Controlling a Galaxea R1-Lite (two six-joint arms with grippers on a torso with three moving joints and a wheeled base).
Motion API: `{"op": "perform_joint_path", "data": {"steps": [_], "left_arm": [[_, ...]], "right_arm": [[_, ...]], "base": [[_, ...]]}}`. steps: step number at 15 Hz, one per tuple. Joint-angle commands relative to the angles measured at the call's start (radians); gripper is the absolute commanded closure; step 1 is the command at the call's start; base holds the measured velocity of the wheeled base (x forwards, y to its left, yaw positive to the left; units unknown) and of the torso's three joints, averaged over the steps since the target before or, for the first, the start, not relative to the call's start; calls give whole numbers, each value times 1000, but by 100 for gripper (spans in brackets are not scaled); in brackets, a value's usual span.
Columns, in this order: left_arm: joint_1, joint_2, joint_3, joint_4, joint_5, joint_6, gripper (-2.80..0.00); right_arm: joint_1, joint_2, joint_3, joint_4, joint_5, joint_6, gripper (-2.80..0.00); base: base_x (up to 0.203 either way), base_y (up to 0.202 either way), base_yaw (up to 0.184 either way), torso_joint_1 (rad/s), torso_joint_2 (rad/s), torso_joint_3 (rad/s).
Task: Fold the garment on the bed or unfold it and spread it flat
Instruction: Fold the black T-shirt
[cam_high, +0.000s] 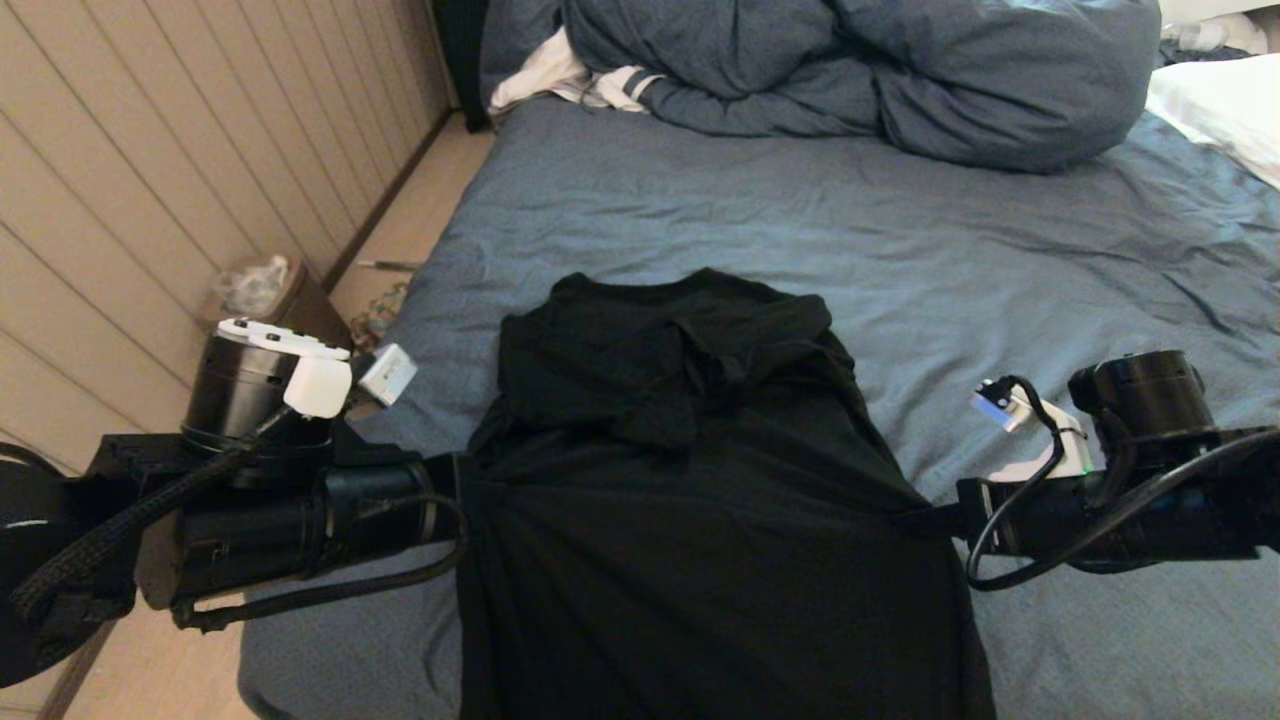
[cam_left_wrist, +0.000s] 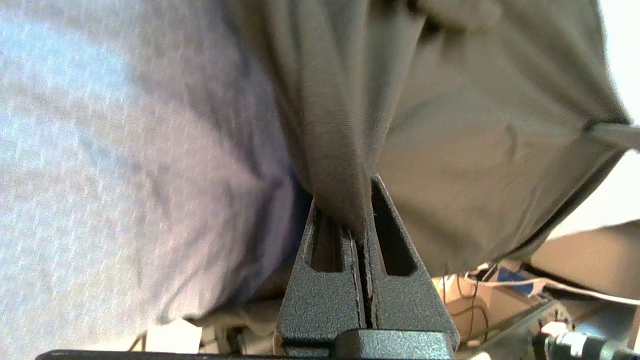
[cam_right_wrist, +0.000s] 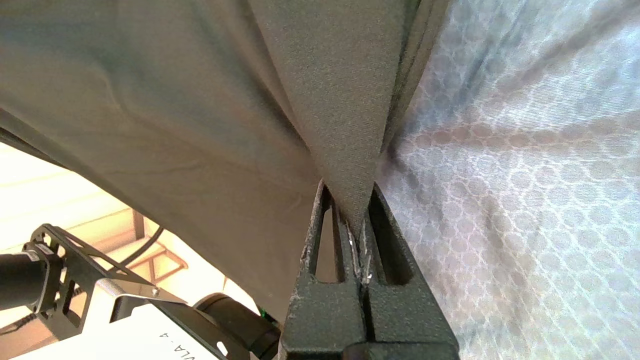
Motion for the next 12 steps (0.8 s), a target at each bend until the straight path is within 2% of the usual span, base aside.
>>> {"op": "perform_joint_path", "data": {"steps": [1, 7, 12], "left_arm": [[0, -27, 17, 16, -2, -5, 0], [-3, -50, 163, 5, -14, -10, 0], [-16, -92, 240, 4, -18, -13, 0]], "right_arm": [[-2, -44, 21, 1, 2, -1, 0], [-14, -77, 96, 0, 2, -9, 0], [-19, -124, 157, -2, 2, -9, 0]], "base": [[0, 0, 0, 0, 0, 0], [0, 0, 0, 0, 0, 0], [0, 0, 0, 0, 0, 0]]}}
